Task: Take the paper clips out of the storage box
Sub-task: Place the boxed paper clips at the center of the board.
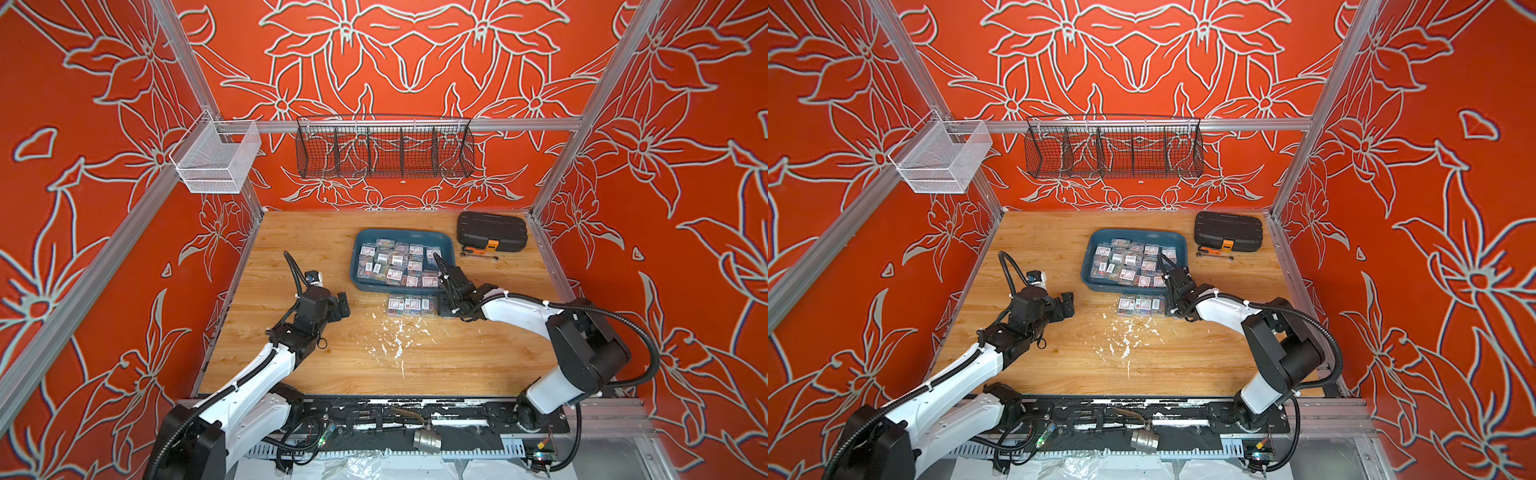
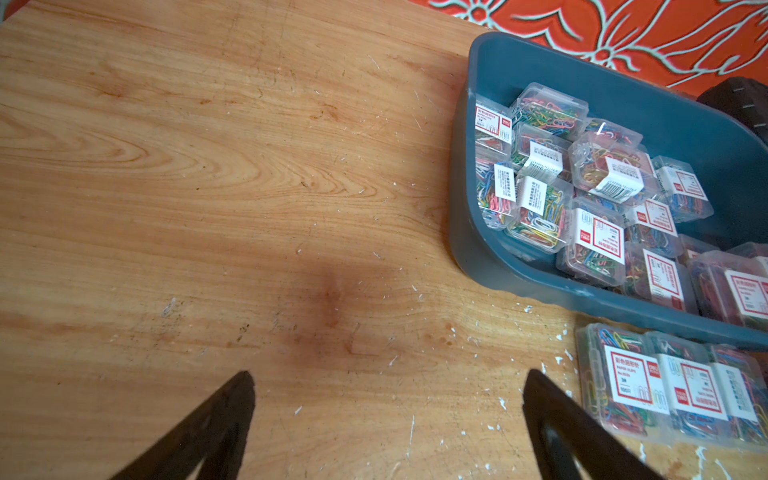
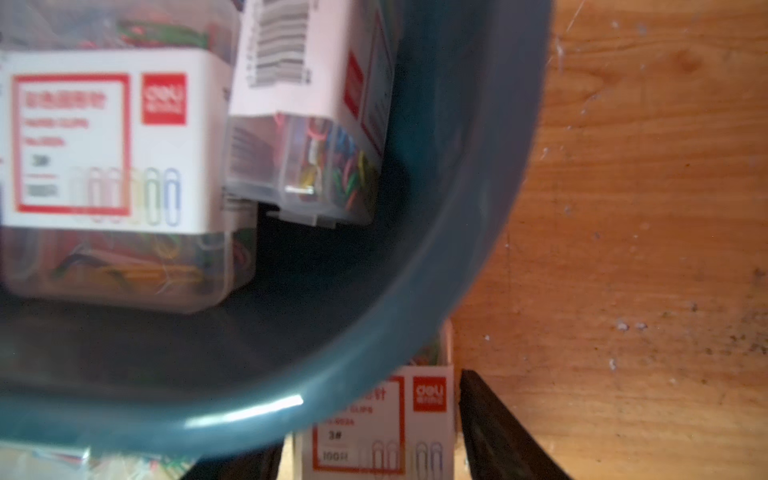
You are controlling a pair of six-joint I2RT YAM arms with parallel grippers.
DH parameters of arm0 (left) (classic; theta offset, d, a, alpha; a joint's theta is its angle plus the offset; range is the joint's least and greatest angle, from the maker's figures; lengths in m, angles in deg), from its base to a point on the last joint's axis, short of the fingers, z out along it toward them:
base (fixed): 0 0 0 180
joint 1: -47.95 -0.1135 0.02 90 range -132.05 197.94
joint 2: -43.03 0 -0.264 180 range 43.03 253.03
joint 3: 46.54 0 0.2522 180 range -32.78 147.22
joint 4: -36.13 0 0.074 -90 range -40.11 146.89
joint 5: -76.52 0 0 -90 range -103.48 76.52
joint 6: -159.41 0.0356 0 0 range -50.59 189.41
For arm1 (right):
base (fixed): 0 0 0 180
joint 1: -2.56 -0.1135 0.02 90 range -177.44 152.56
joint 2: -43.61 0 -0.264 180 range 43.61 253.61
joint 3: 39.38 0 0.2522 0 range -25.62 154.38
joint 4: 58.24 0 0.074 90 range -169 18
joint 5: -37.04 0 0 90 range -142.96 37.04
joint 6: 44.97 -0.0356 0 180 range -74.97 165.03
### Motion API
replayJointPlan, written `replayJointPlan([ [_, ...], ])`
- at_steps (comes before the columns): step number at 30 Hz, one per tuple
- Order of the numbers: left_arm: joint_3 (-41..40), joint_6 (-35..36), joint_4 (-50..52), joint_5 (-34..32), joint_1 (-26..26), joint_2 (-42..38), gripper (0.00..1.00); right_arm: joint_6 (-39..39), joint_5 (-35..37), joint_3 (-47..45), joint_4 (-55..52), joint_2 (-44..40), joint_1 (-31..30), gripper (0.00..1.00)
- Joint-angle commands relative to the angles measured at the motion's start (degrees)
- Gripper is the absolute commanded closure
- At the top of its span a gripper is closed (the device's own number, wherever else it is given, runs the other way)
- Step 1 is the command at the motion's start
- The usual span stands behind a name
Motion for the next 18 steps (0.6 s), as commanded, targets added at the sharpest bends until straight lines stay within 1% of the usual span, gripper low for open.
replayJointPlan([
  [1, -0.2, -0.5, 0.2, -0.4, -0.1, -0.1, 0.02, -1.8, -1.0, -1.9, 0.1, -3.9, 0.9, 0.32],
  [4, -0.4, -0.6, 0.3, -0.5, -0.1, -0.4, 0.02, -2.5, -1.2, -4.7, 1.9, -7.0, 1.3, 0.36],
  [8, -0.6, -0.6, 0.0, -0.6, -0.1, -0.6, 0.02, -3.8, -2.3, -9.2, 5.6, -10.0, 2.3, 0.38],
  [12, -0.3, -0.6, 0.2, -0.6, -0.1, -0.1, 0.02, -4.3, -7.3, -12.4, 11.1, -10.9, 3.8, 0.42],
  [15, 0.0, -0.8, 0.4, -0.7, -0.1, 0.2, 0.02, -4.3, -10.7, -13.4, 15.5, -10.3, 3.8, 0.43],
  [18, -0.1, -0.8, 0.2, -0.9, -0.1, 0.3, 0.02, -4.5, -12.7, -13.3, 17.4, -9.2, 3.8, 0.46],
])
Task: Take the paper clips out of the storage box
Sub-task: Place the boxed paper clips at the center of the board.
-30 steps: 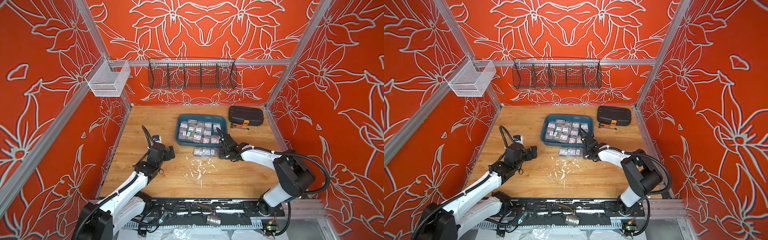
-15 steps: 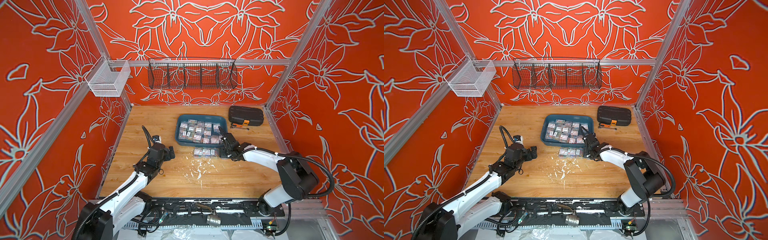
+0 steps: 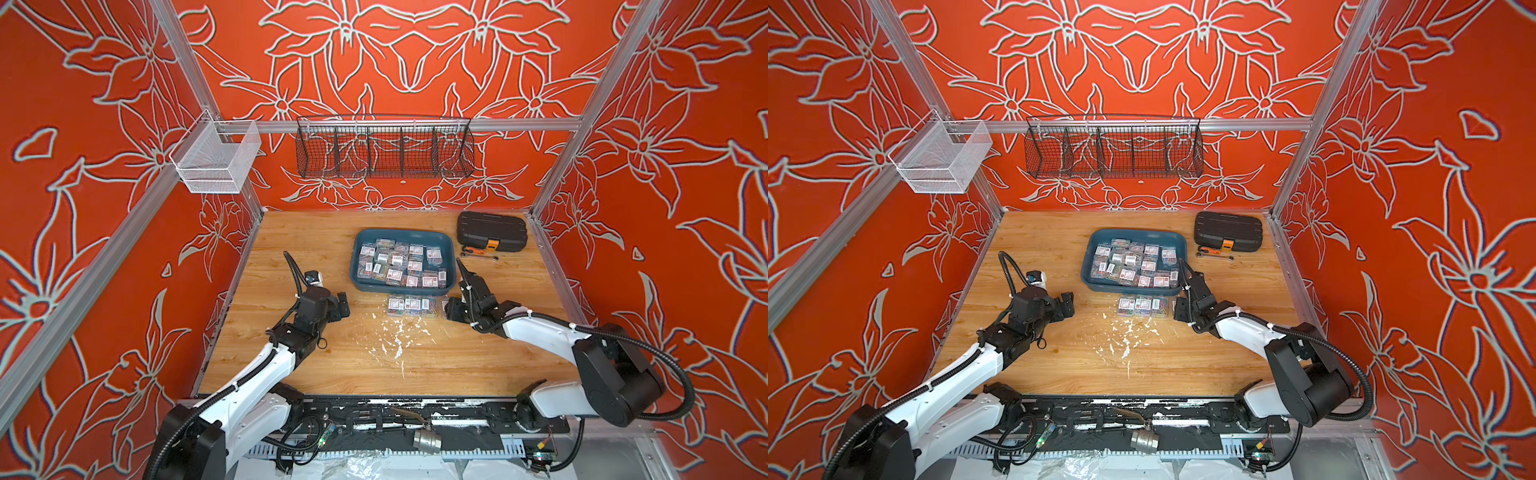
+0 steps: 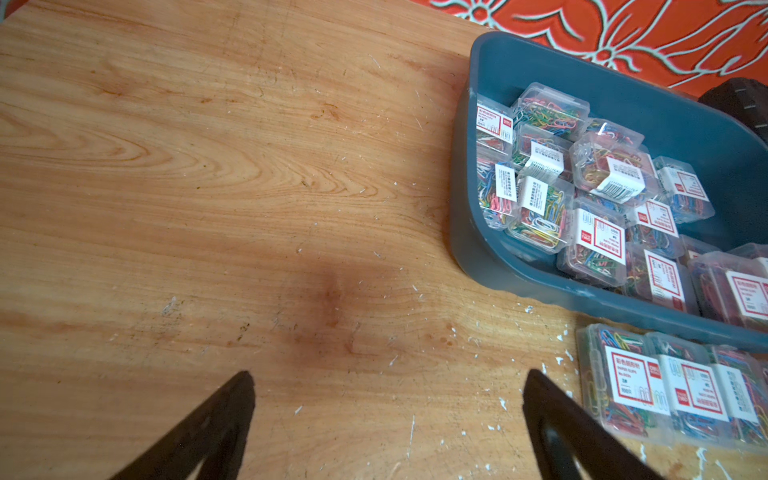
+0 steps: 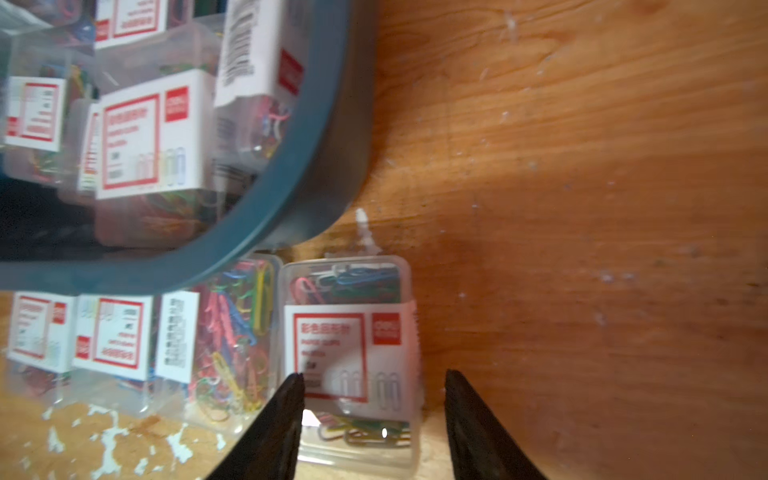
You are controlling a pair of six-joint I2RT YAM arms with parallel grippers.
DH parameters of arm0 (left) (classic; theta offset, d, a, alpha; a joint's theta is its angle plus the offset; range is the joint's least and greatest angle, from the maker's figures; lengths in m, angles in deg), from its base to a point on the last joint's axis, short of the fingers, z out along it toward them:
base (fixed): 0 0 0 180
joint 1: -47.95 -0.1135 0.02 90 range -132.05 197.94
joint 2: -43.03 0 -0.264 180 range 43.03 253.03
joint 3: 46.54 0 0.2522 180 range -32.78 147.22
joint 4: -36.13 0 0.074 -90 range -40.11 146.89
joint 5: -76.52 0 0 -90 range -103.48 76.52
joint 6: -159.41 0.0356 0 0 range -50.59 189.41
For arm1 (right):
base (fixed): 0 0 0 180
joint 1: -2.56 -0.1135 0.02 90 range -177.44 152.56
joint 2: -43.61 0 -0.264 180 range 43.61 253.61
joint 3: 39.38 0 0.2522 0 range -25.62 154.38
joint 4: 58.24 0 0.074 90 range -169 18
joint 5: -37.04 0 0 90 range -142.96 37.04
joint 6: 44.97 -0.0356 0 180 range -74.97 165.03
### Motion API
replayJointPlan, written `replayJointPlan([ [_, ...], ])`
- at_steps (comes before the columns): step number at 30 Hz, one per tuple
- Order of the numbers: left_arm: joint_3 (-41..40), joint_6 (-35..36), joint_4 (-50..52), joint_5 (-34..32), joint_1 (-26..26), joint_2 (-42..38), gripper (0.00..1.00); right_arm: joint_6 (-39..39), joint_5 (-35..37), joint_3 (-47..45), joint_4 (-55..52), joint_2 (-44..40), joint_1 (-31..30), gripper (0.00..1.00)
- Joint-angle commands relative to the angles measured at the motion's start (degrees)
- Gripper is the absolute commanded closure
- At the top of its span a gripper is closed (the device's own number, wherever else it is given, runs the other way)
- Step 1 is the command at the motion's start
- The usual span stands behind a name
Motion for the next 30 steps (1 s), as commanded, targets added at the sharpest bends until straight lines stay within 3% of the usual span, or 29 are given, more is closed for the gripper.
replayJointPlan([
  [1, -0.1, -0.6, 0.3, -0.9, -0.1, 0.1, 0.02, -1.5, -3.9, -0.4, 4.8, 0.9, 0.0, 0.47],
  [13, -0.2, -0.5, 0.0, -0.7, -0.1, 0.1, 0.02, -0.4, -4.2, 0.8, 4.8, 2.8, 0.1, 0.52],
  [16, 1.3, 0.6, 0.4, 2.6, -0.1, 1.0, 0.02, 0.0, -2.6, 0.8, 2.3, 0.0, 0.1, 0.52],
  [20, 8.3, 0.0, 3.3, 9.0, -0.1, 6.0, 0.01, 1.0, 2.7, 1.1, -3.2, -6.4, 0.1, 0.48],
  [23, 14.4, -0.3, 3.2, 16.2, -0.1, 11.2, 0.05, 2.4, 7.4, 2.0, -7.7, -10.2, 0.3, 0.46],
  [30, 33.3, 0.8, 7.9, 24.6, 2.3, 29.5, 0.12, 5.6, 23.1, 2.5, -15.1, -17.6, 1.5, 0.42],
])
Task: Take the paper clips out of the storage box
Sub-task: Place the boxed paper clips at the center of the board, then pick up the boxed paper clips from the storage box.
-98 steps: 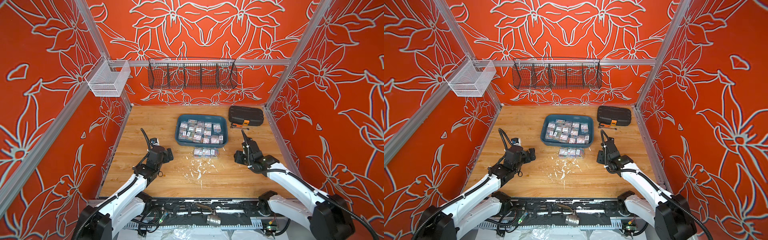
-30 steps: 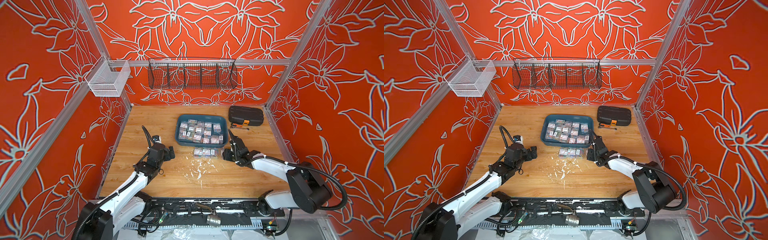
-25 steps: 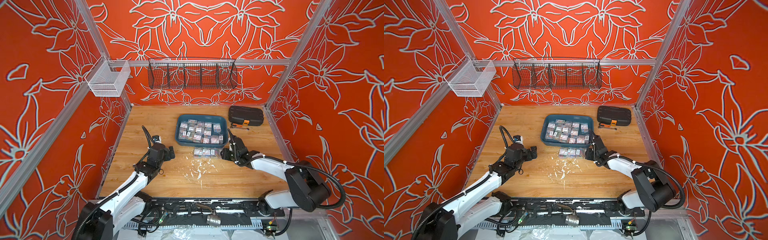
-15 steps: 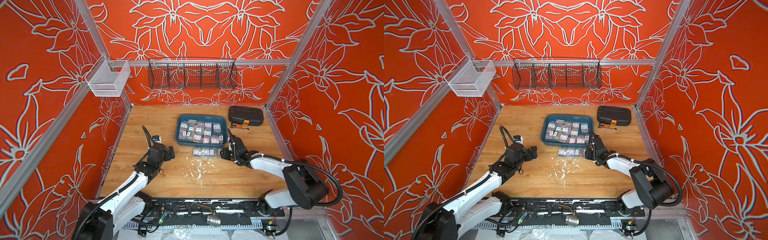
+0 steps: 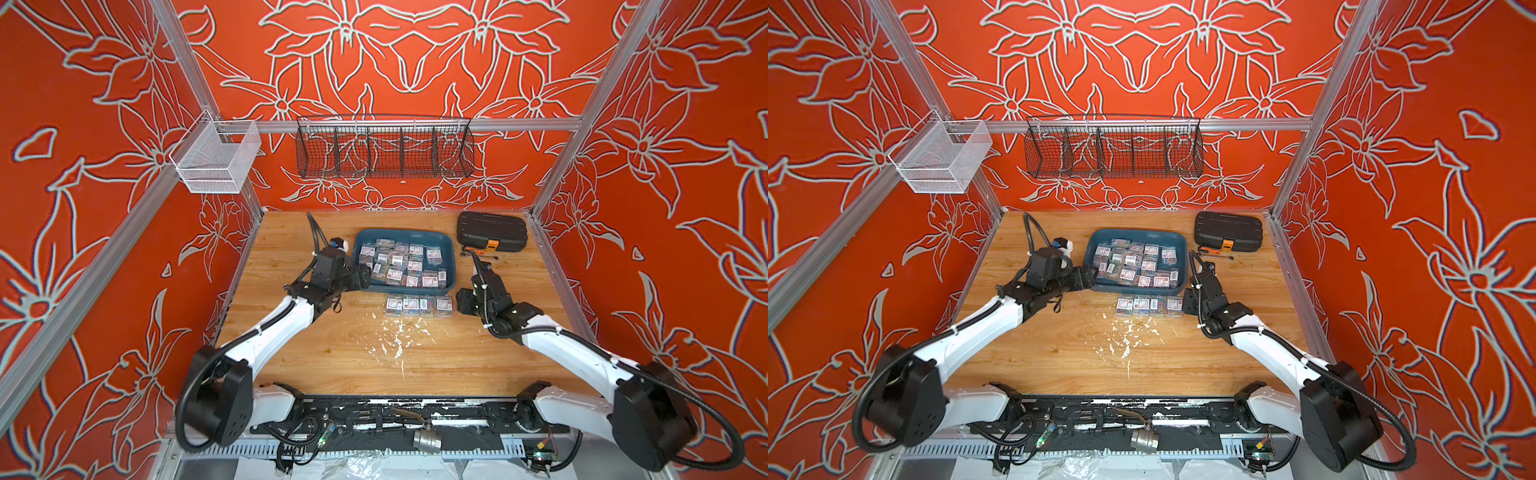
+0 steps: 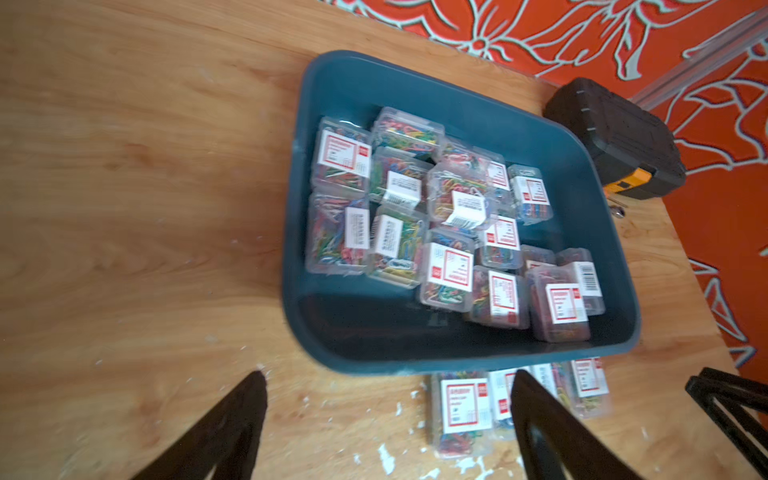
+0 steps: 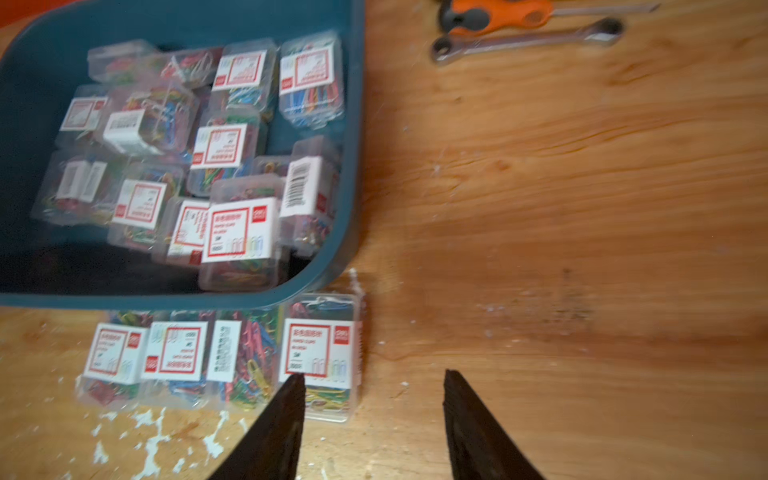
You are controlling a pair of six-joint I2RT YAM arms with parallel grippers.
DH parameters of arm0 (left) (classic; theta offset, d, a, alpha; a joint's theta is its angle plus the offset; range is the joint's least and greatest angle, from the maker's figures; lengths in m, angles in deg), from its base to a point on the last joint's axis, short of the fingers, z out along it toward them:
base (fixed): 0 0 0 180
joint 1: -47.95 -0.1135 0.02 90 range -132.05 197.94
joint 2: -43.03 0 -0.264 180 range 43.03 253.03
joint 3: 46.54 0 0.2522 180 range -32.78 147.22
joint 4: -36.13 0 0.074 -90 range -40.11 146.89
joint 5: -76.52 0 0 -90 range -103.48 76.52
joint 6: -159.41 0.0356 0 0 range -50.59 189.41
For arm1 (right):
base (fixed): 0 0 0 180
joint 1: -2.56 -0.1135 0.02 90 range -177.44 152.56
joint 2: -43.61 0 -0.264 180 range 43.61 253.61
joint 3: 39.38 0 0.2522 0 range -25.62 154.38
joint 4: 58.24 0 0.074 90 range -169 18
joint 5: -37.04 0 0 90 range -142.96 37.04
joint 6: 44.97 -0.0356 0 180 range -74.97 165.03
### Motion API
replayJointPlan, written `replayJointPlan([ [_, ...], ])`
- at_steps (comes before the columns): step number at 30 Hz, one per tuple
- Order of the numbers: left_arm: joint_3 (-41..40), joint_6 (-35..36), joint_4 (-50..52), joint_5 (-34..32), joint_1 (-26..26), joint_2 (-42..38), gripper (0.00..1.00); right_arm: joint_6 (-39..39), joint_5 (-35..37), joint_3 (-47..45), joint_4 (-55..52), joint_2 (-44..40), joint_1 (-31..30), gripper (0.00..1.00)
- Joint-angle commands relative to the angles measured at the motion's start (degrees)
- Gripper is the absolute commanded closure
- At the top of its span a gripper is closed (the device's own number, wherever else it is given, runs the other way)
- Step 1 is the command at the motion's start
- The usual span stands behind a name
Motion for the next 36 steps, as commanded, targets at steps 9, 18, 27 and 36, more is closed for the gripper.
replayJointPlan([
  [9, 30.8, 4.6, 15.8, 3.2, 5.9, 28.6, 0.20, 1.8, 22.9, -1.8, -3.0, -5.1, 1.6, 0.36],
  [18, 47.5, 6.9, 25.6, -2.6, 7.7, 43.0, 0.21, 1.8, 23.3, 0.7, -2.4, 1.0, 2.0, 0.36],
  [27, 56.9, 7.8, 30.3, -4.9, 8.2, 50.1, 0.20, 2.0, 21.8, 0.5, -2.6, 1.3, 2.0, 0.37],
  [36, 64.7, 8.0, 35.3, -8.4, 8.4, 56.5, 0.23, 2.4, 20.6, 0.0, -2.5, 0.3, 2.0, 0.37],
])
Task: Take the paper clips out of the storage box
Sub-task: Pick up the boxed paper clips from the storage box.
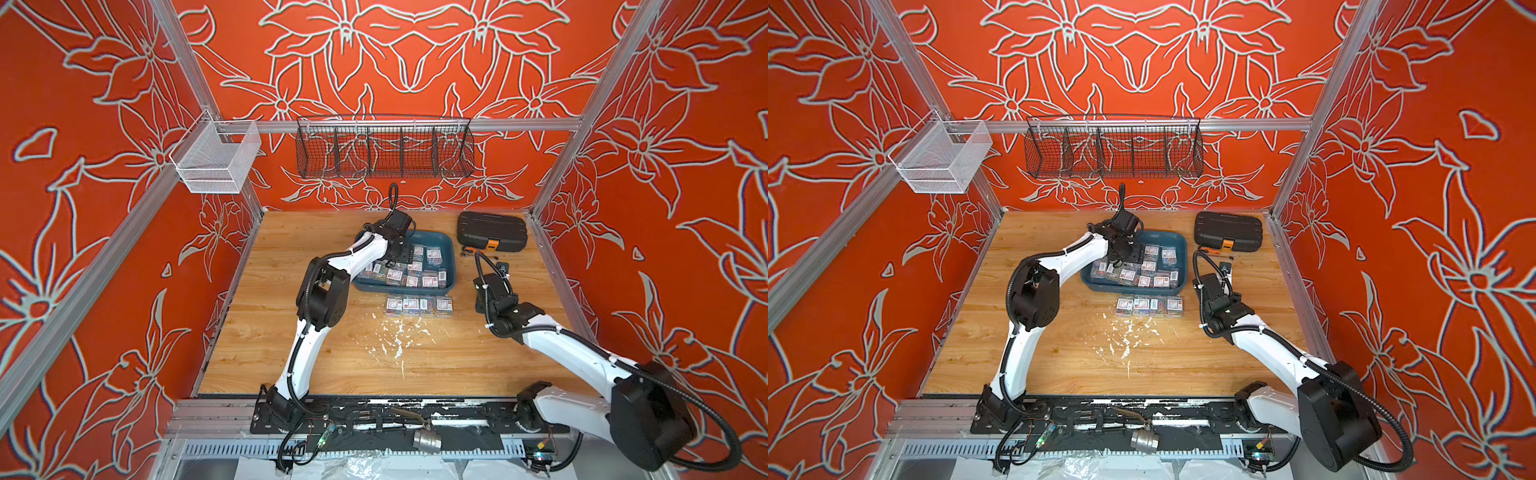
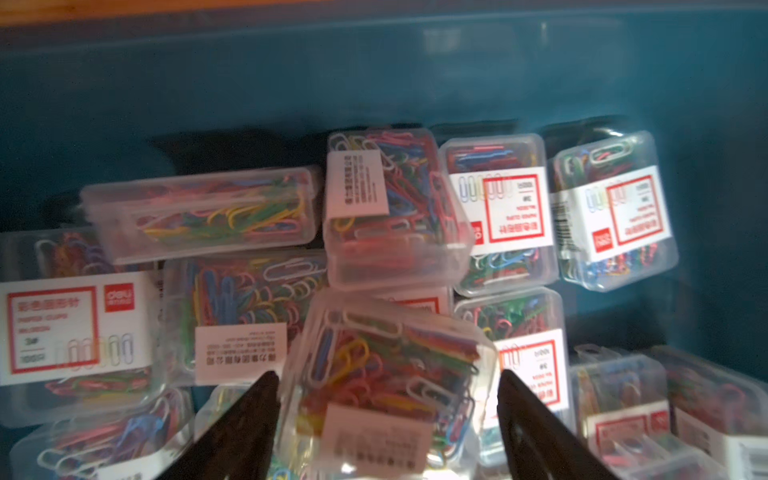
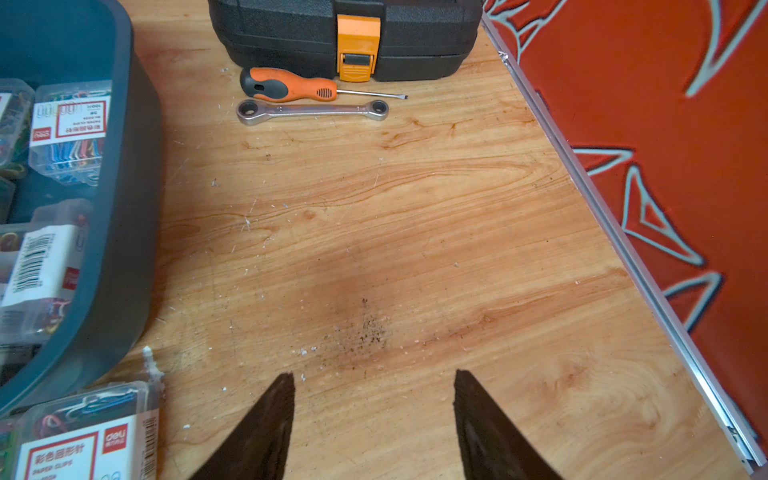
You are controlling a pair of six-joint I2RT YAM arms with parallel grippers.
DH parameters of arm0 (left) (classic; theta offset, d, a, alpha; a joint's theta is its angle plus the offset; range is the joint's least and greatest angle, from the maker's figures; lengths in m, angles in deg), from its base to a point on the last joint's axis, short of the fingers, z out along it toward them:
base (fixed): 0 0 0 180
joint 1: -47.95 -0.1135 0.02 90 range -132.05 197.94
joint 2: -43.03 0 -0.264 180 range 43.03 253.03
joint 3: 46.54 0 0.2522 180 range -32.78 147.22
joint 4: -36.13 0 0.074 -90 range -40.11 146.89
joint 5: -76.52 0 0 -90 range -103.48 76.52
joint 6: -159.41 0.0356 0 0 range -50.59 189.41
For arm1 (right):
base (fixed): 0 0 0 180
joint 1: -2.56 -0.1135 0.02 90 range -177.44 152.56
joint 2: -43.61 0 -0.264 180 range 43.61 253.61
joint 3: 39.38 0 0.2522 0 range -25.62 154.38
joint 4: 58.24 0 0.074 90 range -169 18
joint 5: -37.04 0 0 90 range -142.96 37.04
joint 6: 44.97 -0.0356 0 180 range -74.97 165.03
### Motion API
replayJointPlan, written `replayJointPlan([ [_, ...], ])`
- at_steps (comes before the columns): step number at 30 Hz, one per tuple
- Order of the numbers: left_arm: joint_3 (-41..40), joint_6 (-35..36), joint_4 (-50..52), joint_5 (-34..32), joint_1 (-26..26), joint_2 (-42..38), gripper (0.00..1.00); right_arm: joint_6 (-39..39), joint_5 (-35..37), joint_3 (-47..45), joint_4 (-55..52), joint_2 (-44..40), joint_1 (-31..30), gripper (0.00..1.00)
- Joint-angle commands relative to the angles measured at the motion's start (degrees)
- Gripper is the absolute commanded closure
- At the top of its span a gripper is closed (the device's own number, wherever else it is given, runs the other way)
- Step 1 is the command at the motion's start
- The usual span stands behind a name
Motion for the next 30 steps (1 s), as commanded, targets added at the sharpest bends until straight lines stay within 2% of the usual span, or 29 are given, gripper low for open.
replayJointPlan([
  [1, 3.1, 0.7, 4.6, -2.1, 0.4, 2.5, 0.25, -0.2, -0.2, 0.3, 0.4, -2.0, 0.2, 0.37],
  [6, 4.2, 1.2, 5.2, -1.1, 0.5, 2.1, 0.41, -0.2, -0.2, -1.1, 1.3, -3.9, 0.2, 0.34],
  [10, 3.2, 2.1, 5.5, -1.3, 0.5, -0.9, 0.49, 0.2, -0.5, -0.5, 1.2, -3.0, 0.2, 0.34],
  [15, -2.5, 3.4, 4.4, -0.2, 0.6, -8.4, 0.53, 0.1, -0.6, -0.3, 0.8, -2.8, 0.2, 0.35],
  [24, -29.8, 6.7, -4.5, 5.0, 1.1, -30.1, 0.54, 0.3, -0.8, -0.3, 1.2, -2.5, 0.2, 0.34],
  [30, -40.7, 9.8, -11.2, 15.3, 3.6, -39.0, 0.54, 0.1, -0.8, -0.6, 1.2, -3.2, 0.4, 0.33],
])
